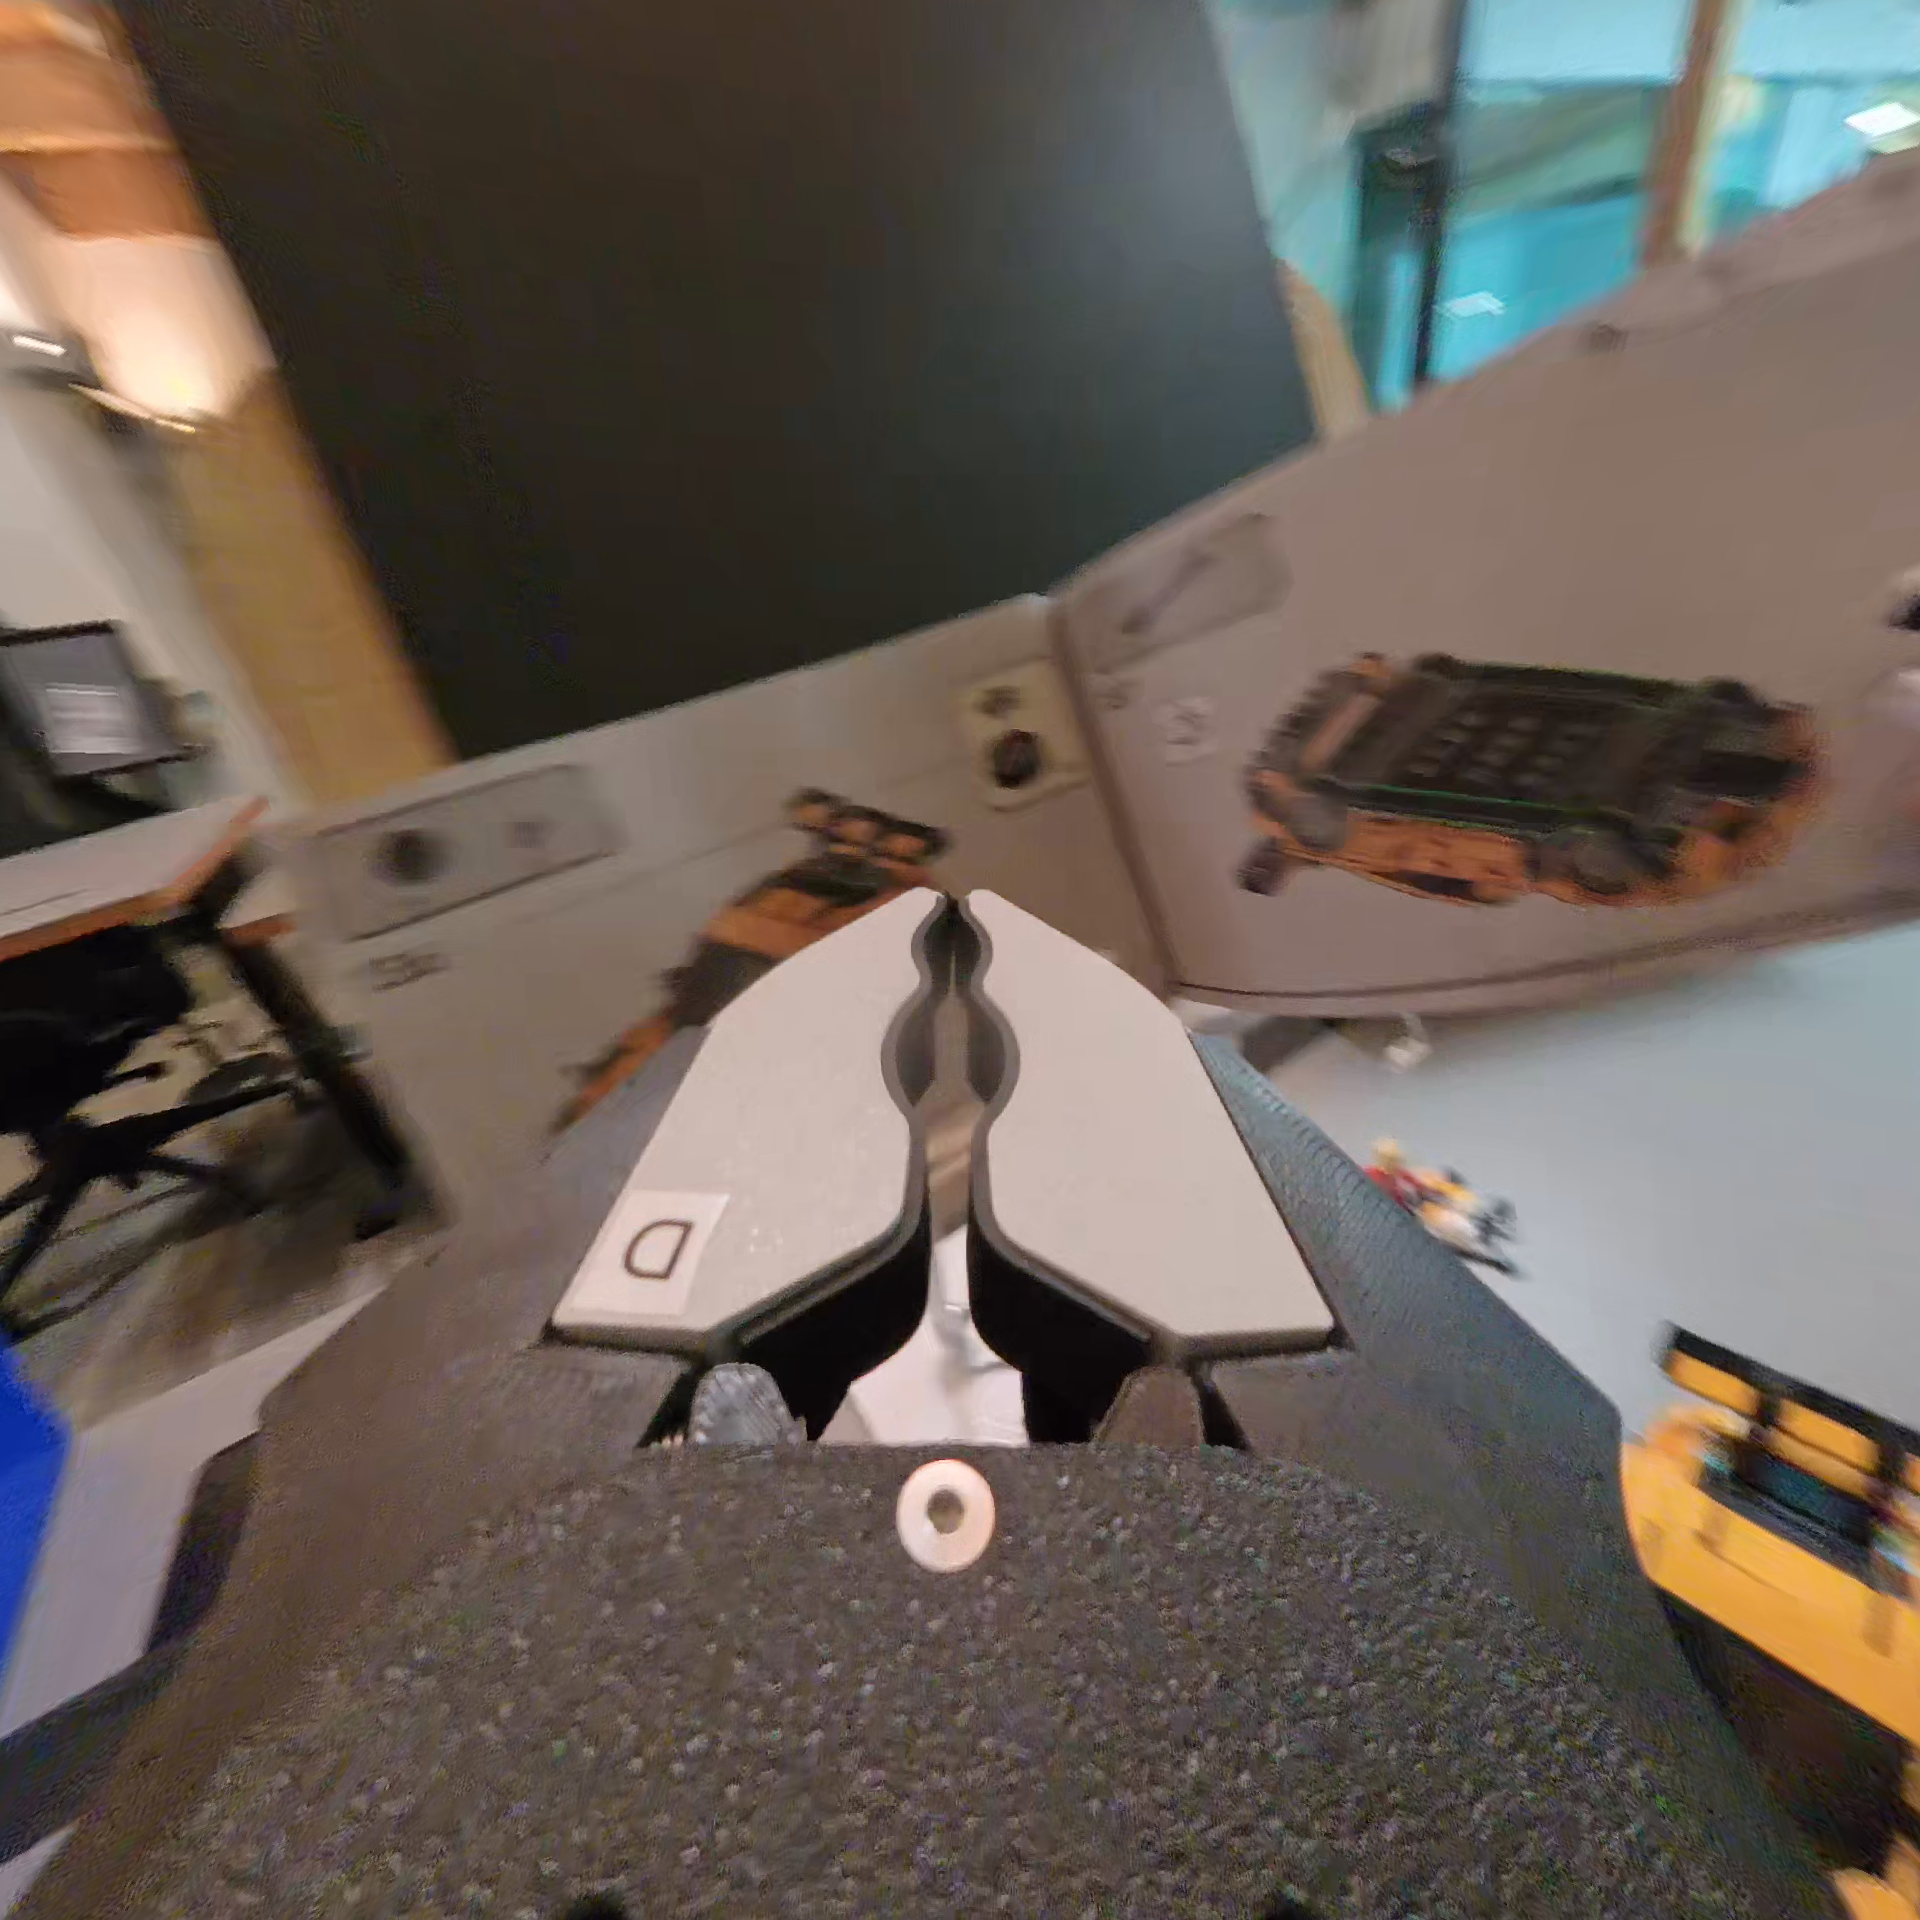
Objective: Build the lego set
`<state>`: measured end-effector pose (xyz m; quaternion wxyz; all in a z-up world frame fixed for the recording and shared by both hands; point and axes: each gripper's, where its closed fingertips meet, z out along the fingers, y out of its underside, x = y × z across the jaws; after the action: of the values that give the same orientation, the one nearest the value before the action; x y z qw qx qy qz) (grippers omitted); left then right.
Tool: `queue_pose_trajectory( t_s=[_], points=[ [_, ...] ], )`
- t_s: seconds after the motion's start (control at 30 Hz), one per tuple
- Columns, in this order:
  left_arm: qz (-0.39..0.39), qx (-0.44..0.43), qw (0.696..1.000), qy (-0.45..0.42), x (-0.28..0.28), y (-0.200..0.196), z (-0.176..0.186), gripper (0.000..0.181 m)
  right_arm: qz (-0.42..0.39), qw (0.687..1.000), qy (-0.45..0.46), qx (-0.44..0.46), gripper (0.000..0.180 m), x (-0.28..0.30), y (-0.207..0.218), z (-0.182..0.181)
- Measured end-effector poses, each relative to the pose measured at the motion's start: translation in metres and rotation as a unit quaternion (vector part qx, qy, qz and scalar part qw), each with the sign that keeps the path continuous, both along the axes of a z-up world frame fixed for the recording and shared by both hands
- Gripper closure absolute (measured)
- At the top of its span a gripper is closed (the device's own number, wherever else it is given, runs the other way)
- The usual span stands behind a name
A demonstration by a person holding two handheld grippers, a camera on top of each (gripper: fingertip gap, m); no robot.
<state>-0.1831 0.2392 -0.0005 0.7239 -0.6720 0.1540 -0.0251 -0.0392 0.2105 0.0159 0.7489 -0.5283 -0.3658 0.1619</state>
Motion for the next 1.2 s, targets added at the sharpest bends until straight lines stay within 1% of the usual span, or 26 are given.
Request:
queue_pose_trajectory(
  t_s=[0.07, 0.17, 0.23, 0.3, 0.37, 0.43, 0.47, 0.5, 0.53, 0.6, 0.63, 0.7, 0.73, 0.83, 0.9, 0.97, 1.0, 1.07, 1.17, 1.2],
  points=[
    [-0.047, -0.032, 0.998, 0.04, 0.037, 0.008, -0.014, 0.181, -0.006, 1.0, -0.001, -0.017, 0.163, 0.005, 0.011, -0.004],
    [-0.079, -0.075, 0.988, 0.106, 0.08, 0.029, -0.036, 0.181, -0.008, 0.999, 0.002, -0.046, 0.162, 0.011, 0.024, -0.012],
    [-0.087, -0.088, 0.985, 0.124, 0.1, 0.046, -0.04, 0.181, -0.007, 0.998, 0.001, -0.065, 0.162, 0.015, 0.03, -0.02],
    [-0.067, -0.109, 0.978, 0.167, 0.107, 0.068, -0.046, 0.181, -0.007, 0.995, 0.005, -0.101, 0.162, 0.025, 0.038, -0.033],
    [-0.047, -0.129, 0.969, 0.207, 0.11, 0.084, -0.052, 0.181, -0.005, 0.99, 0.014, -0.14, 0.161, 0.038, 0.046, -0.053],
    [-0.035, -0.144, 0.961, 0.233, 0.112, 0.093, -0.057, 0.181, -0.009, 0.979, 0.011, -0.204, 0.161, 0.047, 0.057, -0.089],
    [-0.032, -0.148, 0.96, 0.237, 0.112, 0.096, -0.057, 0.181, -0.005, 0.971, 0.008, -0.24, 0.156, 0.047, 0.061, -0.108],
    [-0.032, -0.152, 0.959, 0.236, 0.113, 0.097, -0.057, 0.181, -0.009, 0.967, -0.006, -0.254, 0.149, 0.046, 0.066, -0.124],
    [-0.031, -0.156, 0.959, 0.233, 0.114, 0.098, -0.056, 0.181, -0.028, 0.971, -0.037, -0.236, 0.146, 0.046, 0.075, -0.136],
    [-0.029, -0.159, 0.959, 0.231, 0.116, 0.098, -0.055, 0.181, -0.07, 0.977, -0.115, -0.164, 0.146, 0.042, 0.094, -0.152],
    [-0.027, -0.159, 0.959, 0.233, 0.116, 0.098, -0.055, 0.181, -0.078, 0.977, -0.141, -0.14, 0.146, 0.038, 0.103, -0.157],
    [-0.023, -0.158, 0.957, 0.242, 0.116, 0.097, -0.055, 0.181, -0.079, 0.973, -0.177, -0.122, 0.148, 0.029, 0.117, -0.168],
    [-0.023, -0.157, 0.956, 0.245, 0.116, 0.098, -0.055, 0.181, -0.081, 0.971, -0.194, -0.111, 0.152, 0.026, 0.122, -0.172],
    [-0.024, -0.162, 0.955, 0.246, 0.116, 0.098, -0.055, 0.181, -0.107, 0.963, -0.241, -0.055, 0.166, 0.029, 0.131, -0.169],
    [-0.025, -0.164, 0.954, 0.251, 0.116, 0.098, -0.056, 0.181, -0.15, 0.95, -0.274, 0.0, 0.175, 0.044, 0.135, -0.156],
    [-0.029, -0.163, 0.951, 0.259, 0.116, 0.098, -0.056, 0.181, -0.19, 0.929, -0.31, 0.073, 0.175, 0.06, 0.137, -0.132],
    [-0.032, -0.164, 0.95, 0.264, 0.117, 0.098, -0.056, 0.181, -0.203, 0.913, -0.335, 0.113, 0.175, 0.064, 0.136, -0.119],
    [-0.05, -0.176, 0.944, 0.275, 0.121, 0.096, -0.061, 0.181, -0.217, 0.871, -0.4, 0.185, 0.175, 0.066, 0.135, -0.101],
    [-0.051, -0.177, 0.94, 0.286, 0.121, 0.096, -0.063, 0.181, -0.218, 0.809, -0.479, 0.263, 0.175, 0.062, 0.137, -0.087],
    [-0.054, -0.179, 0.939, 0.288, 0.121, 0.095, -0.064, 0.181, -0.214, 0.793, -0.497, 0.28, 0.175, 0.061, 0.137, -0.082]
  ],
)
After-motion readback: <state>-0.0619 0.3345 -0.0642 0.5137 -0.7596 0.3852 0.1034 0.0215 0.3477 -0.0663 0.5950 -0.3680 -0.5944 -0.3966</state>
